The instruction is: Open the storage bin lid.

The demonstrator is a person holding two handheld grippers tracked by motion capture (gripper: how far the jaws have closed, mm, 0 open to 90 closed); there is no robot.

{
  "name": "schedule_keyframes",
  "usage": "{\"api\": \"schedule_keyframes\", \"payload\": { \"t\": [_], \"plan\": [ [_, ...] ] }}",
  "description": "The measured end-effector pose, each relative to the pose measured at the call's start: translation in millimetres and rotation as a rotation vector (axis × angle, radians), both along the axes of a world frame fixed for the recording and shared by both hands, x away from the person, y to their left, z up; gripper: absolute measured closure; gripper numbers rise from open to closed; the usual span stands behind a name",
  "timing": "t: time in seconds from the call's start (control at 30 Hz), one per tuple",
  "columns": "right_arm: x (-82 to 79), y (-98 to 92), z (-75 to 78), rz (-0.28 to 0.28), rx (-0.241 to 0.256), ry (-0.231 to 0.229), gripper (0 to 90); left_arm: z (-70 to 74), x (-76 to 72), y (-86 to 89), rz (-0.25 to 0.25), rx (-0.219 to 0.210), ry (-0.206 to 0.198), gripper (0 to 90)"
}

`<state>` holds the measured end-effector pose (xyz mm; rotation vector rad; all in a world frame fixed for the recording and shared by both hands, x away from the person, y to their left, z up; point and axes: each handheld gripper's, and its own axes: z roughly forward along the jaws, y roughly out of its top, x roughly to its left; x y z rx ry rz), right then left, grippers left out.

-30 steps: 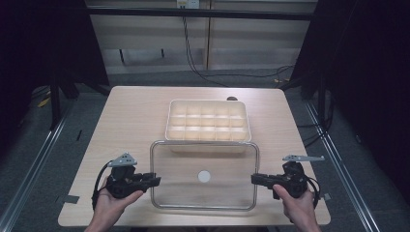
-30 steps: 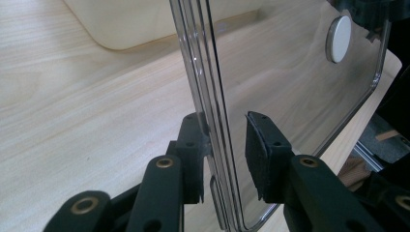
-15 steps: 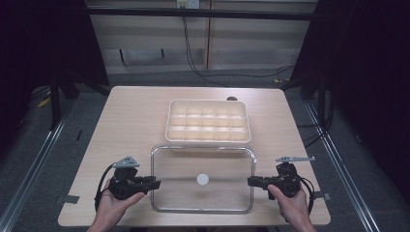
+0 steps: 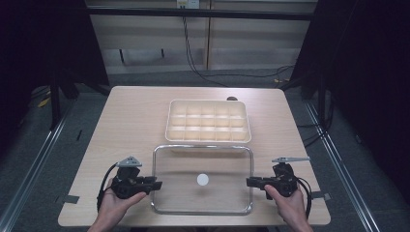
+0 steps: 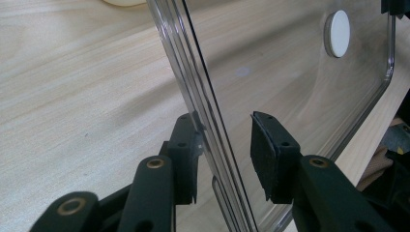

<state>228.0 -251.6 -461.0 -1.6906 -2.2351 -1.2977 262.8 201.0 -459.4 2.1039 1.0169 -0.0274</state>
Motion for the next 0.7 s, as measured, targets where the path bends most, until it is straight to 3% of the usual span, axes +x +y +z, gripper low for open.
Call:
{"api": "schedule_keyframes", "payload": {
  "t": [0.33,0.7],
  "plan": [
    [1.2,1.7,-6.4,-0.004,-0.017,0.013,72.0,-7.8,2.2,0.4,0.002,-0.016,0.027,61.9],
    [14.2,2.1,-15.4,0.012,-0.059,0.048,67.4,-15.5,14.1,-3.6,-0.011,0.023,0.071,60.4]
  ]
}}
